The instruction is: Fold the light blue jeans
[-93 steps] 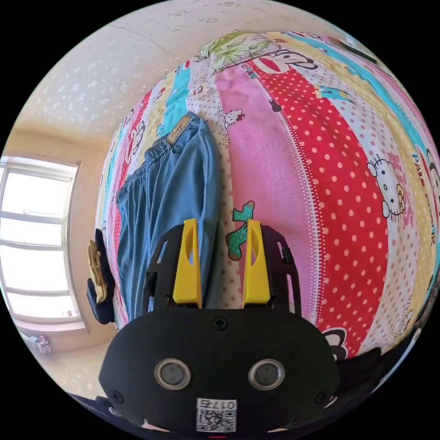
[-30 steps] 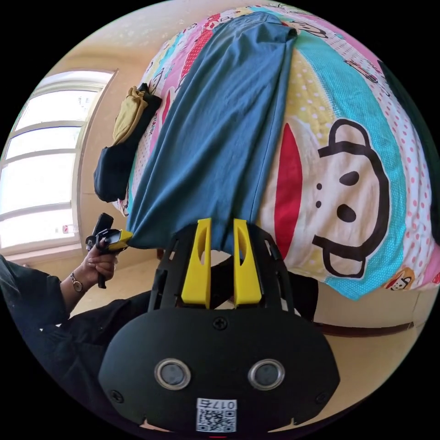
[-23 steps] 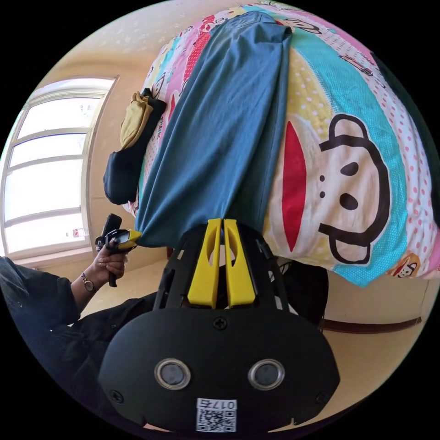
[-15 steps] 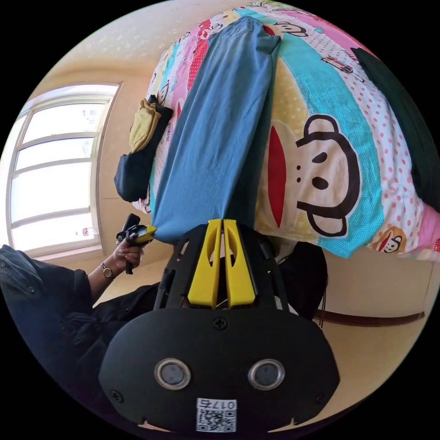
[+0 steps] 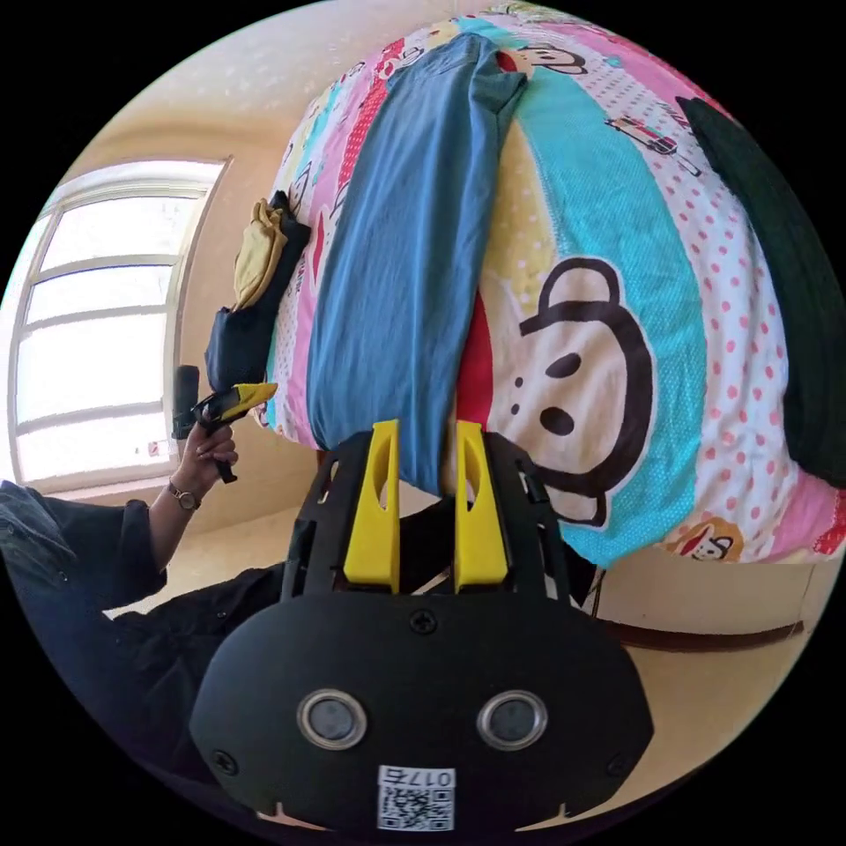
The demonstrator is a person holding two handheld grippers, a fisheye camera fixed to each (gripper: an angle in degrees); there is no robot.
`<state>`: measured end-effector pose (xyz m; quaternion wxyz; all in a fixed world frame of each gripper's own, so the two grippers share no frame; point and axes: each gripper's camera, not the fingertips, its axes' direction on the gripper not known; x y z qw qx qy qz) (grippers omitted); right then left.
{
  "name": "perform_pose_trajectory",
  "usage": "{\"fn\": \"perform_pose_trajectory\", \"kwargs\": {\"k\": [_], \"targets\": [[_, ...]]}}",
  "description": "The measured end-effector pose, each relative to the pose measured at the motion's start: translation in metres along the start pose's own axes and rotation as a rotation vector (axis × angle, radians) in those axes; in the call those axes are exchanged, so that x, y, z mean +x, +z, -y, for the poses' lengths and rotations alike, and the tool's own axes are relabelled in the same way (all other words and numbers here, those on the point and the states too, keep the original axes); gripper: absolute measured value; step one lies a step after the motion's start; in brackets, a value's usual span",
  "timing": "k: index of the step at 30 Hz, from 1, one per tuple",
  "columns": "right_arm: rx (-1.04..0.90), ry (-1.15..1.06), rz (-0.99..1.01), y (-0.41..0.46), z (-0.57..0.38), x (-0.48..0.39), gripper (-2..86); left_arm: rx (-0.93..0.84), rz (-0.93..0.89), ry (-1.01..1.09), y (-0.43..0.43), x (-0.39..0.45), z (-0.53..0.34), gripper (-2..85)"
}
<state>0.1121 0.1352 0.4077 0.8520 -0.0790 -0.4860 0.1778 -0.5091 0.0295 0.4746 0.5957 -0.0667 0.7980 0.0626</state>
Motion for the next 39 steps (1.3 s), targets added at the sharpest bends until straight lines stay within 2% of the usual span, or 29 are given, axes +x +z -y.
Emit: {"fn": "perform_pose_trajectory", "kwargs": {"k": [2,6,9,12,17,20,26,31,37,39], "targets": [[0.109,0.012,0.108,-0.018,0.036,0.030,11.4,0.015,0.000,0.073,0.016,0.004,0.042,13.1],[0.120,0.068,0.345,-0.018,0.084,0.079,13.5,-0.009,-0.046,0.091,0.057,-0.029,0.120,16.7],[0.082,0.068,0.434,-0.021,0.092,0.093,14.0,-0.111,-0.044,0.084,0.076,-0.047,0.143,18.0],[0.089,0.065,0.496,-0.025,0.084,0.099,14.2,-0.134,-0.089,0.051,0.085,-0.060,0.145,18.1],[0.169,0.115,0.642,-0.030,0.111,0.113,13.8,-0.195,-0.112,0.048,0.110,-0.071,0.164,16.6],[0.091,0.101,0.630,-0.025,0.139,0.110,12.6,-0.229,-0.110,0.045,0.123,-0.079,0.172,14.6],[0.020,0.051,0.650,-0.032,0.149,0.088,13.8,-0.197,-0.218,0.042,0.137,-0.095,0.159,14.6],[0.056,0.052,0.544,-0.052,0.125,0.085,13.9,-0.190,-0.223,0.071,0.147,-0.094,0.154,16.0],[0.097,0.087,0.635,-0.038,0.124,0.080,12.3,-0.274,-0.227,0.108,0.177,-0.101,0.184,13.1],[0.084,0.077,0.634,-0.029,0.129,0.068,11.2,-0.291,-0.286,0.113,0.191,-0.101,0.188,12.4]]}}
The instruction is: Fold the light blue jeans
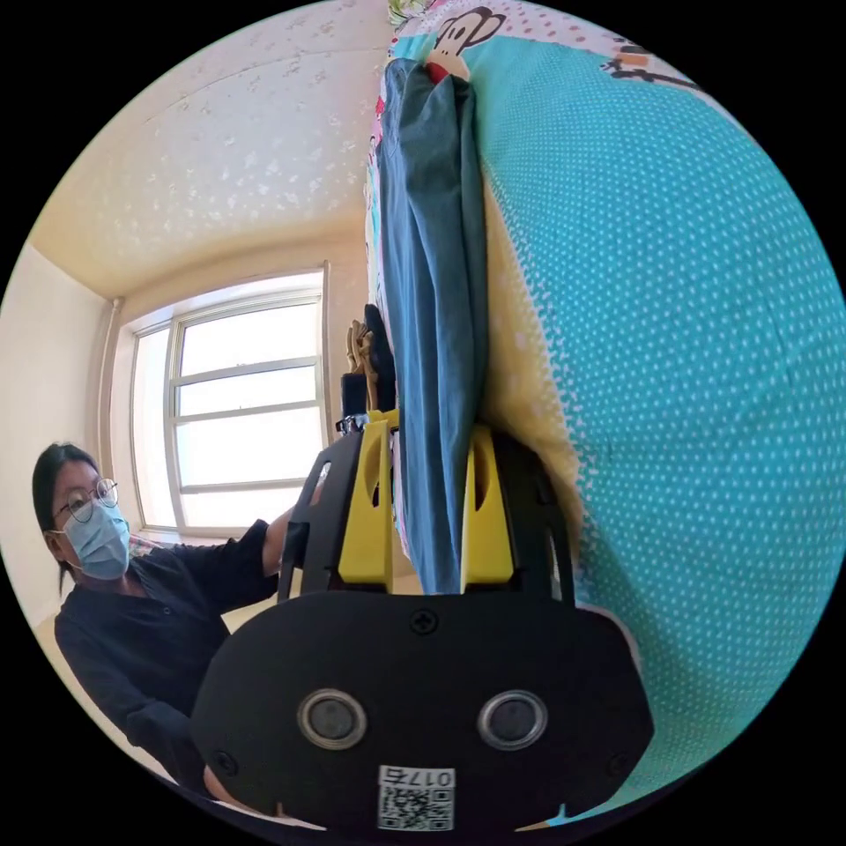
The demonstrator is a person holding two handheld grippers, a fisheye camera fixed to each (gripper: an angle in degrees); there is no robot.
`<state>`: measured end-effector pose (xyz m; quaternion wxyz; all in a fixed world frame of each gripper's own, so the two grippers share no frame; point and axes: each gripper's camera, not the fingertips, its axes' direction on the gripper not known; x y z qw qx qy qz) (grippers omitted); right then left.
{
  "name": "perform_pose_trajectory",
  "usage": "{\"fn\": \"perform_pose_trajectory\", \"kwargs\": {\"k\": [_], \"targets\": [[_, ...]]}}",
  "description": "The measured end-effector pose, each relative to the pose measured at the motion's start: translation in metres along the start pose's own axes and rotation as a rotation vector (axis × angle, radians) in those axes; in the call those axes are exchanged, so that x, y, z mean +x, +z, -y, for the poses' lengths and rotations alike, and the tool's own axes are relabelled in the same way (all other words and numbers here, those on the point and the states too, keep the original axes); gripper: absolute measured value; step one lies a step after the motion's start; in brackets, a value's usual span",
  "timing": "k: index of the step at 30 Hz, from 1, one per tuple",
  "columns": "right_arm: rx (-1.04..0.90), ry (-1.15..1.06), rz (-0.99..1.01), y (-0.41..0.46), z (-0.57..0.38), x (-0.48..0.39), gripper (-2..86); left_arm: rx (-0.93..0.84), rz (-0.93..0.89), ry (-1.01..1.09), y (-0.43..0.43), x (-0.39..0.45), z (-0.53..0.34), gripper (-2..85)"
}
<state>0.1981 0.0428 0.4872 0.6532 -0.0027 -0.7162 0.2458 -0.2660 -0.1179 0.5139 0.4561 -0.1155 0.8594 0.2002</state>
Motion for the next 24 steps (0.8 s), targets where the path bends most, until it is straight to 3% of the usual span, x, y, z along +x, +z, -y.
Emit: {"fn": "perform_pose_trajectory", "kwargs": {"k": [4,6,10,18,24], "targets": [[0.029,0.040,-0.002,0.003,-0.015,-0.007,5.6,0.028,0.031,-0.059,0.007,-0.012,-0.007,7.2],[0.040,0.025,0.050,0.000,-0.028,-0.017,3.8,0.082,-0.066,-0.031,0.004,-0.011,-0.021,1.3],[0.036,-0.066,0.093,-0.018,-0.065,-0.082,1.6,0.123,-0.170,0.088,-0.003,0.030,-0.046,-0.4],[0.011,-0.359,0.229,-0.063,-0.166,-0.283,0.2,0.220,-0.223,0.444,-0.022,0.245,-0.146,-0.8],[0.019,-0.784,0.208,-0.123,-0.232,-0.497,0.0,0.367,-0.158,0.793,-0.036,0.443,-0.220,-0.7]]}}
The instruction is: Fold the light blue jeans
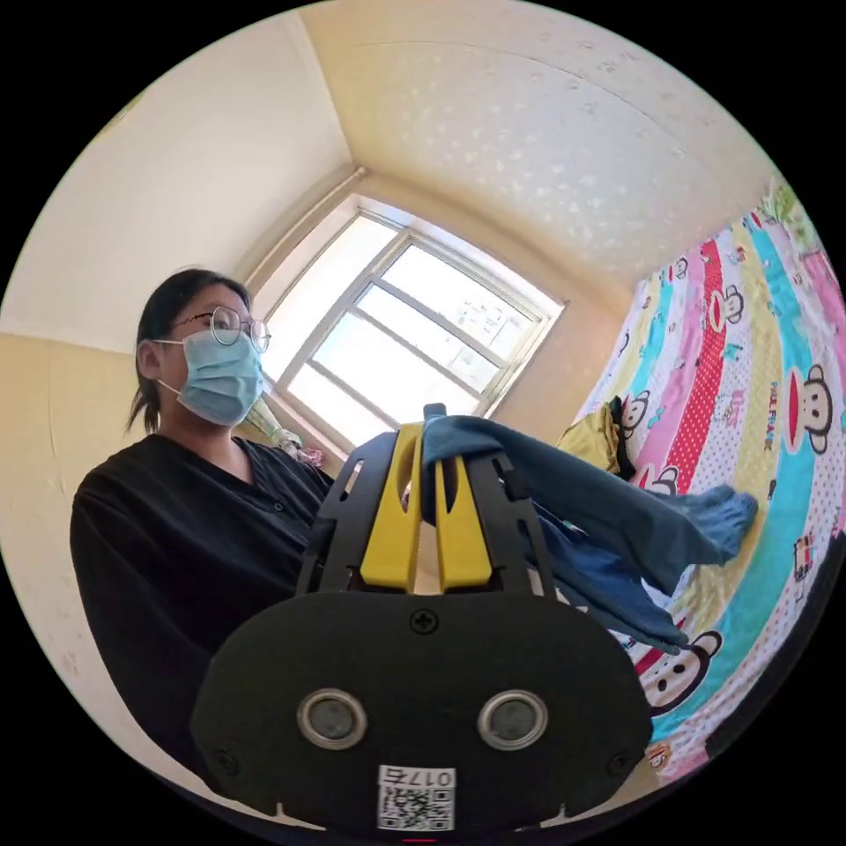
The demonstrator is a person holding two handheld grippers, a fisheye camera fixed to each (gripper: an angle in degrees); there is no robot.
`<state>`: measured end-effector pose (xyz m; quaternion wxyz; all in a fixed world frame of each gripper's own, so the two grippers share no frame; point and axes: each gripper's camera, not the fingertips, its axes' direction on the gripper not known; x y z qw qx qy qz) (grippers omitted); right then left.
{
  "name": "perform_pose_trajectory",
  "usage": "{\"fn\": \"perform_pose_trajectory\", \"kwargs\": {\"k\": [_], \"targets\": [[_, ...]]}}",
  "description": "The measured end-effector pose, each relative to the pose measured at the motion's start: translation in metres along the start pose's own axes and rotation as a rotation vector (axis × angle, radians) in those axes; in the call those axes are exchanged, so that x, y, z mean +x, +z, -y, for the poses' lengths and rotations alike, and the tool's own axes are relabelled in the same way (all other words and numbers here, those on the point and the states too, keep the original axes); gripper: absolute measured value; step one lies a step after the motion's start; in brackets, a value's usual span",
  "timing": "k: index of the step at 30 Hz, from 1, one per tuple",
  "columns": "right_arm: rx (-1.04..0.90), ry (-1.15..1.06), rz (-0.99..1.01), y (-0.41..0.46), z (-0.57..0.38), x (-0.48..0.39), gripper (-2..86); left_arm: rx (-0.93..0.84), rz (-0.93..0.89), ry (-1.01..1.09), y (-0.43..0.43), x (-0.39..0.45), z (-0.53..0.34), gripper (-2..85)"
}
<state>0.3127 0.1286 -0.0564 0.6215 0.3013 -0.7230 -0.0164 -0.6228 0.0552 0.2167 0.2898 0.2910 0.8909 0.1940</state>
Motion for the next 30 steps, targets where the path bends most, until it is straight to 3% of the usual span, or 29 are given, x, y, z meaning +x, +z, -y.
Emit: {"fn": "perform_pose_trajectory", "kwargs": {"k": [4,7,11,16,21,25,30], "targets": [[-0.029,-0.200,-0.036,0.005,0.057,-0.096,-0.1,0.125,0.024,0.115,0.010,0.070,0.046,-0.6],[-0.067,-0.228,-0.094,0.016,0.087,-0.104,-0.1,0.198,0.117,0.124,0.016,0.084,0.072,-0.6],[-0.122,-0.121,-0.207,0.035,0.115,-0.021,-0.1,0.166,0.367,-0.037,0.031,0.019,0.086,-0.7],[-0.210,0.070,-0.318,0.065,0.128,0.130,-0.1,0.165,0.424,-0.271,0.046,-0.126,0.067,-0.8],[-0.335,0.176,-0.457,0.109,0.110,0.236,-0.1,-0.009,0.640,-0.441,0.064,-0.268,0.034,-0.7],[-0.448,0.228,-0.519,0.135,0.040,0.284,0.1,-0.079,0.664,-0.523,0.086,-0.322,-0.027,-0.5],[-0.561,0.421,-0.457,0.137,-0.083,0.317,1.5,-0.126,0.608,-0.722,0.125,-0.347,-0.167,0.4]]}}
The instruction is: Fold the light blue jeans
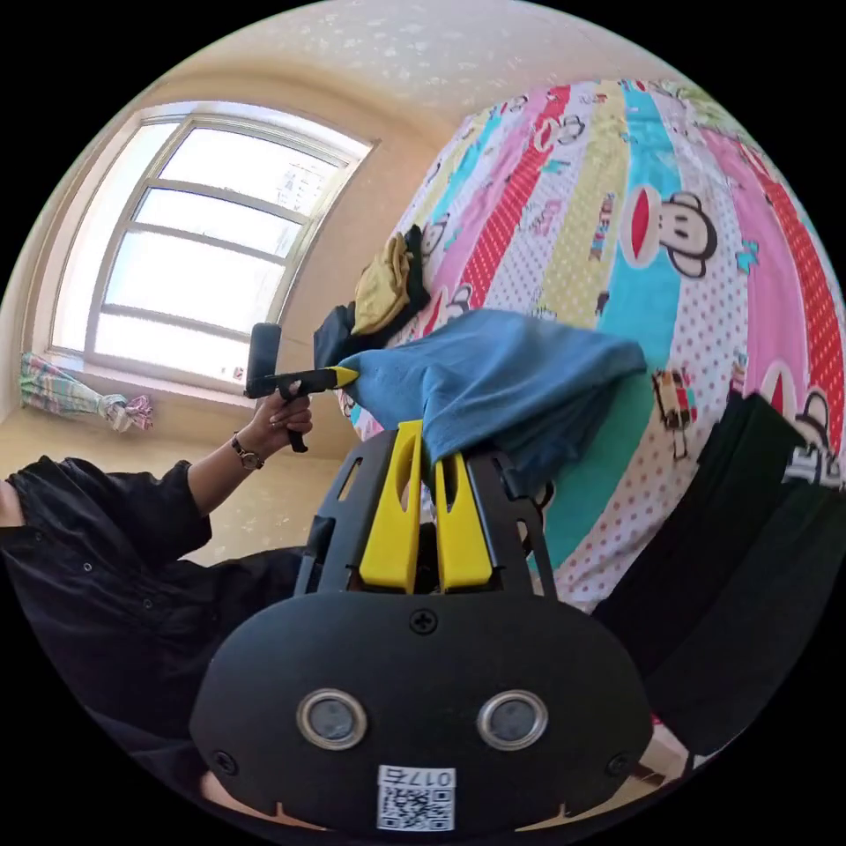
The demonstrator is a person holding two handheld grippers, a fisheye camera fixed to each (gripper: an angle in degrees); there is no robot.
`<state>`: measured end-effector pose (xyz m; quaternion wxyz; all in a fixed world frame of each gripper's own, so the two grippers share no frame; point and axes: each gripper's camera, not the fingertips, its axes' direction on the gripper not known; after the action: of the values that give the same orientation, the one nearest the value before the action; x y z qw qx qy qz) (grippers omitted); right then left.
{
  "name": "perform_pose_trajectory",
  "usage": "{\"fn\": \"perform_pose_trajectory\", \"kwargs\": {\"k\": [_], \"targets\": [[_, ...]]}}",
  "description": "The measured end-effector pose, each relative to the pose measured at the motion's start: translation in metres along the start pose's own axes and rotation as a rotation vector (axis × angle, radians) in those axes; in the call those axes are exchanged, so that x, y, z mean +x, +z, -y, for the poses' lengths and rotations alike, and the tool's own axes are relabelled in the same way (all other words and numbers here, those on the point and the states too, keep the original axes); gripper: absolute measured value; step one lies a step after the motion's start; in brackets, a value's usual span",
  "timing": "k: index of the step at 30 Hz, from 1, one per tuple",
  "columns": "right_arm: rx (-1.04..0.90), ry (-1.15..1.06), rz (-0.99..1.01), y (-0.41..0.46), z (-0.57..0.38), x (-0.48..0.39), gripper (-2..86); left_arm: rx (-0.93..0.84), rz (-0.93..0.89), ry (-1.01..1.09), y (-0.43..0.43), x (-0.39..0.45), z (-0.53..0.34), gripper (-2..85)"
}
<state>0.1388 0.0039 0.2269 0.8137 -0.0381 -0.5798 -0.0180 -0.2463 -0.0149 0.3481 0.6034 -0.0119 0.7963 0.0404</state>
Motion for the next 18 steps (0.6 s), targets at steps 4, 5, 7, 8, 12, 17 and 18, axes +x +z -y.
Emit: {"fn": "perform_pose_trajectory", "kwargs": {"k": [4,5,7,8,12,17,18], "targets": [[-0.144,0.209,0.017,0.048,-0.051,0.049,7.6,-0.134,0.041,-0.188,0.048,-0.045,-0.058,5.9],[-0.148,0.261,0.007,0.047,-0.056,0.058,10.5,-0.173,0.036,-0.231,0.053,-0.059,-0.065,10.8],[-0.087,0.320,0.018,0.036,-0.056,0.068,13.3,-0.137,0.007,-0.272,0.042,-0.075,-0.068,15.4],[-0.042,0.348,0.054,0.030,-0.051,0.076,14.5,-0.070,-0.012,-0.280,0.027,-0.084,-0.064,16.7],[0.019,0.435,0.088,0.039,-0.016,0.107,17.9,0.092,-0.098,-0.317,0.004,-0.119,-0.026,17.9],[-0.033,0.583,0.109,0.110,0.030,0.137,18.9,-0.066,0.041,-0.384,0.063,-0.154,0.019,19.4],[-0.010,0.594,0.073,0.111,0.032,0.133,18.4,-0.027,0.124,-0.414,0.063,-0.149,0.017,18.2]]}}
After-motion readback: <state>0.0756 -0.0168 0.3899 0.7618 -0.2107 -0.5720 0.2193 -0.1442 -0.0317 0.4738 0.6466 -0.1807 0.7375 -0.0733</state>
